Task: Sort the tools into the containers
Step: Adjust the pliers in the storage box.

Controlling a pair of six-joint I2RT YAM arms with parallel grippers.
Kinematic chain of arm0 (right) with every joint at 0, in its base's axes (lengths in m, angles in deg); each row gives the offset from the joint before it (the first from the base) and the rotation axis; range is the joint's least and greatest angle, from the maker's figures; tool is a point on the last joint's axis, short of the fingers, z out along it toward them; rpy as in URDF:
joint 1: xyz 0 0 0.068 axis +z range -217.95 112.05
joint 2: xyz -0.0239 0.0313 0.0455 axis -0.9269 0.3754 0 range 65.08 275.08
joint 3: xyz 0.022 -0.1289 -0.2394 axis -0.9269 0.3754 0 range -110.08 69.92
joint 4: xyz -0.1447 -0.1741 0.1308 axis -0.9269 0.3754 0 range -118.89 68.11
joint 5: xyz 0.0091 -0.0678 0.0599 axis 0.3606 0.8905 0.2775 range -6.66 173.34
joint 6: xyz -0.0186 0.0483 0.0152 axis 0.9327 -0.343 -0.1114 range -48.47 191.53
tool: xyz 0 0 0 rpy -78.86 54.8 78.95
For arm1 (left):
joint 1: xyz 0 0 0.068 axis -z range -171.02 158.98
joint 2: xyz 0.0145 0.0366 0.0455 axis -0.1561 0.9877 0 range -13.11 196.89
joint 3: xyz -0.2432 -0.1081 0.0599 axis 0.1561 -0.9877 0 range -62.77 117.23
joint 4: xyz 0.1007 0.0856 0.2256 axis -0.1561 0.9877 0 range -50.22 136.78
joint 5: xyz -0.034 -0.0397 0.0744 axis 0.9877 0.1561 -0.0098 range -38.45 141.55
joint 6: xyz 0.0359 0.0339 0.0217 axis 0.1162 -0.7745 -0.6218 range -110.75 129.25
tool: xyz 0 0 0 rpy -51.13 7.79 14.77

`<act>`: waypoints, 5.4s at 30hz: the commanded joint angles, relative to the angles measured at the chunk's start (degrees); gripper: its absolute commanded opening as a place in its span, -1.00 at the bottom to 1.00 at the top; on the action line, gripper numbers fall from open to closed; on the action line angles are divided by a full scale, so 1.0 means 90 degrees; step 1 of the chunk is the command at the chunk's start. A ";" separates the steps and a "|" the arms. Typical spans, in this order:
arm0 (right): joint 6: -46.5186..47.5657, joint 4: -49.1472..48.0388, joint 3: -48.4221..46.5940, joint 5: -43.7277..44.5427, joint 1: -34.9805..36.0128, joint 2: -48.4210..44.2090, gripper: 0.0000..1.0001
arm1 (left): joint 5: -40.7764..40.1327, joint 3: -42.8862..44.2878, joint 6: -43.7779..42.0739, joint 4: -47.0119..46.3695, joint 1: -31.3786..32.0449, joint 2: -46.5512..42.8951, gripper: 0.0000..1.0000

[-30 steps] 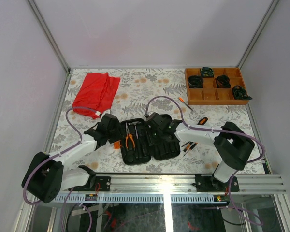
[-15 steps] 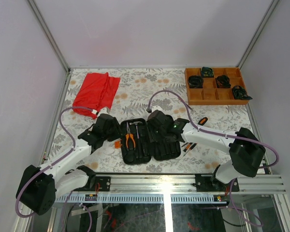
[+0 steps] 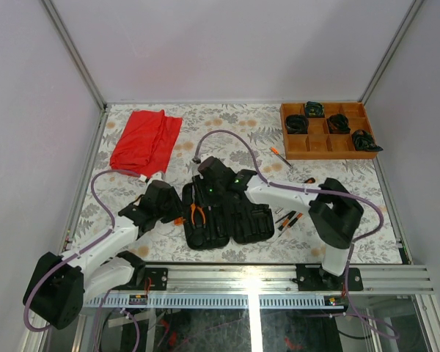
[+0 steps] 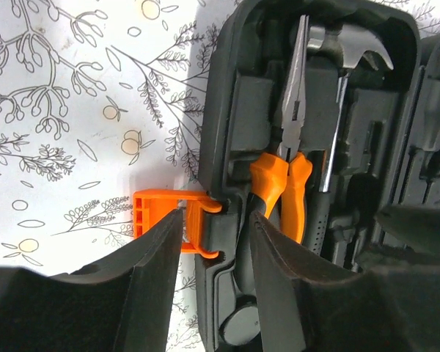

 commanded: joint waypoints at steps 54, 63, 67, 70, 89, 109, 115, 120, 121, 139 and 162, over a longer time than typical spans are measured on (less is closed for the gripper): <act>0.0438 0.2748 -0.2228 0.0642 0.0381 0.3478 -0.88 | 0.0644 -0.0387 -0.0038 -0.0684 -0.0004 -0.0031 -0.68; 0.0339 0.2554 -0.1904 0.0665 0.0552 0.3725 -0.96 | 0.0649 -0.0333 -0.0083 -0.0632 -0.0002 -0.0124 -0.63; 0.0321 0.2081 -0.1644 0.0511 0.0536 0.3085 -0.88 | 0.0536 -0.0295 -0.0102 -0.0542 -0.0004 -0.0140 -0.60; 0.0393 0.1657 -0.1621 0.0243 0.0529 0.2498 -0.77 | 0.0453 -0.0262 -0.0117 -0.0446 -0.0004 -0.0179 -0.53; -0.0118 -0.0002 0.0349 0.0148 -0.0009 -0.0046 -0.52 | 0.0755 -0.0195 -0.0297 -0.0621 -0.0004 -0.0135 -0.01; 0.0055 -0.0194 0.0474 -0.0918 -0.0073 0.0472 -0.50 | 0.0919 -0.0240 -0.0332 -0.1149 0.0082 0.0722 -0.09; 0.0091 -0.0155 0.0400 -0.0999 -0.0071 0.0677 -0.50 | 0.0889 -0.0267 -0.0351 -0.1185 0.0093 0.0893 -0.25; 0.0103 0.0014 0.0342 -0.0922 -0.0070 0.0768 -0.61 | 0.0912 -0.0296 -0.0389 -0.1287 0.0132 0.1101 -0.39; 0.0108 0.0053 0.0325 -0.0903 -0.0072 0.0797 -0.67 | 0.0917 -0.0298 -0.0390 -0.1299 0.0146 0.1135 -0.40; 0.0170 0.0975 -0.0147 -0.0450 0.0231 0.1974 -1.00 | 0.0804 -0.0286 -0.0063 -0.1688 0.0815 0.1639 -0.62; 0.0507 0.0872 -0.0202 0.0426 0.0355 0.0692 -0.41 | -0.0121 -0.0208 0.0332 -0.0801 0.0919 0.0997 -0.87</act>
